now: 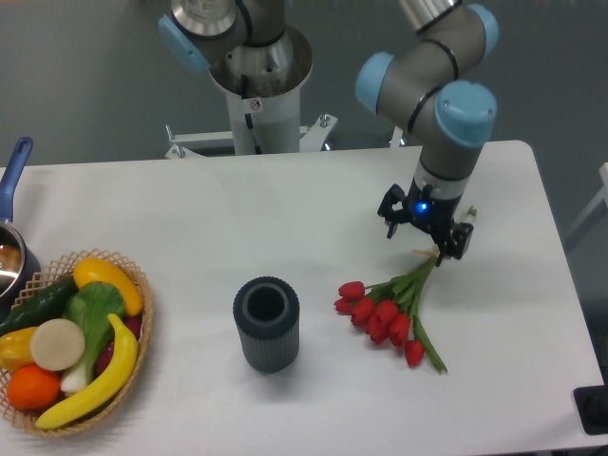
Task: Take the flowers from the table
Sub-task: 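Lower the gripper around the tulip stems just below the tie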
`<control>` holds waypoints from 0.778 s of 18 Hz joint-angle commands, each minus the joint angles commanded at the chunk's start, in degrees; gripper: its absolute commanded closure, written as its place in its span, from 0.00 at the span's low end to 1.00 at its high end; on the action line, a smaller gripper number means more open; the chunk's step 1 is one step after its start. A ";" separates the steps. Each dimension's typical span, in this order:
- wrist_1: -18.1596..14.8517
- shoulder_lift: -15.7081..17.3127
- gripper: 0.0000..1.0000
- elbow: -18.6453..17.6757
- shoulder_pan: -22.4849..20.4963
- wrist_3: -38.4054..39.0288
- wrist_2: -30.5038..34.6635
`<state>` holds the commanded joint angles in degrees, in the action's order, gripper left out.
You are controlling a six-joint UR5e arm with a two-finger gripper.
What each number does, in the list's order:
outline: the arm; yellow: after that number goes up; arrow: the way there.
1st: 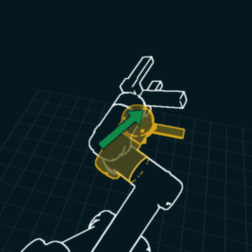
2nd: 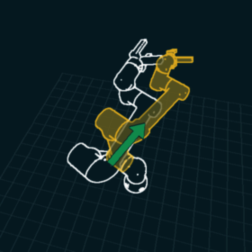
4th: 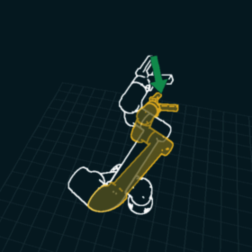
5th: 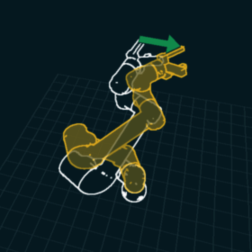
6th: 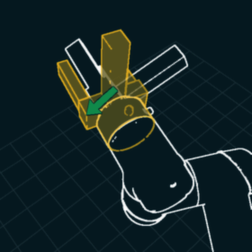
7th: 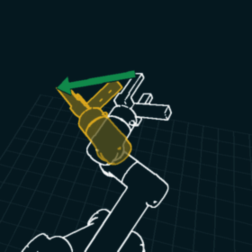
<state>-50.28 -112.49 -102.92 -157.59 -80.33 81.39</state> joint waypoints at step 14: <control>0.71 -5.28 0.00 1.50 0.26 -0.70 -0.79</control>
<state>-49.57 -117.77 -101.42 -157.32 -81.03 80.59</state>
